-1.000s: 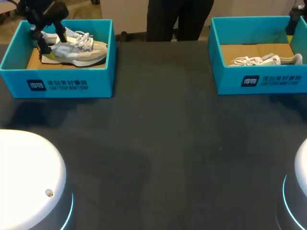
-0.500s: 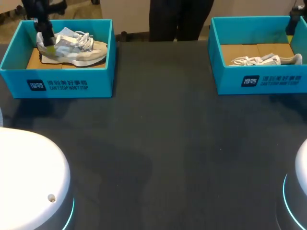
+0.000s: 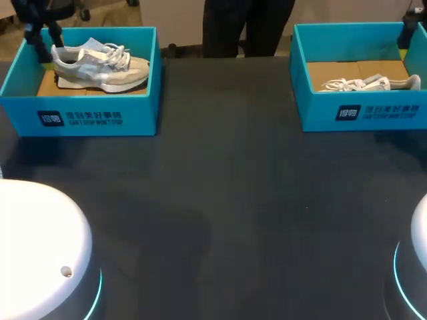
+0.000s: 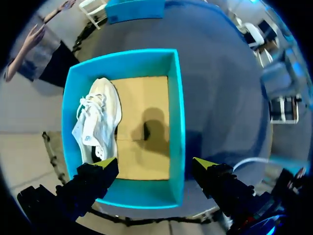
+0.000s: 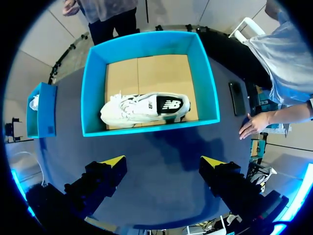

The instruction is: Take the shoe out of the shoebox, open the shoe tongue, remove and reinsert the insole, then place the shoe into the shoebox

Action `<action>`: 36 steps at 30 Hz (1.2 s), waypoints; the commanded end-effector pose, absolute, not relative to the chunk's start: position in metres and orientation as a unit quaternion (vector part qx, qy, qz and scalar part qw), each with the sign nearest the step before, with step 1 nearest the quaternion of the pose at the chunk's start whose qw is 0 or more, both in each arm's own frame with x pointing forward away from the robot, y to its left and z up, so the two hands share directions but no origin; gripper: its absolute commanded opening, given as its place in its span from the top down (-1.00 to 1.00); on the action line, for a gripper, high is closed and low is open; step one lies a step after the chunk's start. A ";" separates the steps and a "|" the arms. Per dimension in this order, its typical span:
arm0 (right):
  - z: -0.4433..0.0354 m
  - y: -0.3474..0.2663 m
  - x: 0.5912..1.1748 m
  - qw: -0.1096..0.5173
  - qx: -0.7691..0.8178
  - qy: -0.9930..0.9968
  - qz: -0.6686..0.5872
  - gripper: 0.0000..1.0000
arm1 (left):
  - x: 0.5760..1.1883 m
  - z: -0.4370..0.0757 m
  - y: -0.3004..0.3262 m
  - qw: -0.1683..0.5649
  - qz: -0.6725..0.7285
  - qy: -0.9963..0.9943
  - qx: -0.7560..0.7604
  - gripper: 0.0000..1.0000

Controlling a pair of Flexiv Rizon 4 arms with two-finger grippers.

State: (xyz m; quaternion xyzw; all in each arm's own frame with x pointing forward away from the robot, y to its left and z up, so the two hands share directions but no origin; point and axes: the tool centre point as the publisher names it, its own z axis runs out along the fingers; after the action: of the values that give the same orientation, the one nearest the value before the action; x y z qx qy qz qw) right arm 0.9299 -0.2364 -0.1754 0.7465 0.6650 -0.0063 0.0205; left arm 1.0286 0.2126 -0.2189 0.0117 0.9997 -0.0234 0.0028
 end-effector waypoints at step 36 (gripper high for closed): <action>-0.175 -0.236 0.929 0.021 0.747 0.665 -0.007 -1.00 | 1.162 -0.241 0.283 -0.001 0.020 0.799 0.601 -1.00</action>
State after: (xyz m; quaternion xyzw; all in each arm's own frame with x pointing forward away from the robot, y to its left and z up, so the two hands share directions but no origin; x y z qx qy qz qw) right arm 0.9297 -0.2366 -0.1752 0.7468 0.6647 -0.0063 0.0204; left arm 1.1440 0.2699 -0.2391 0.5030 0.8642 0.0144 0.0070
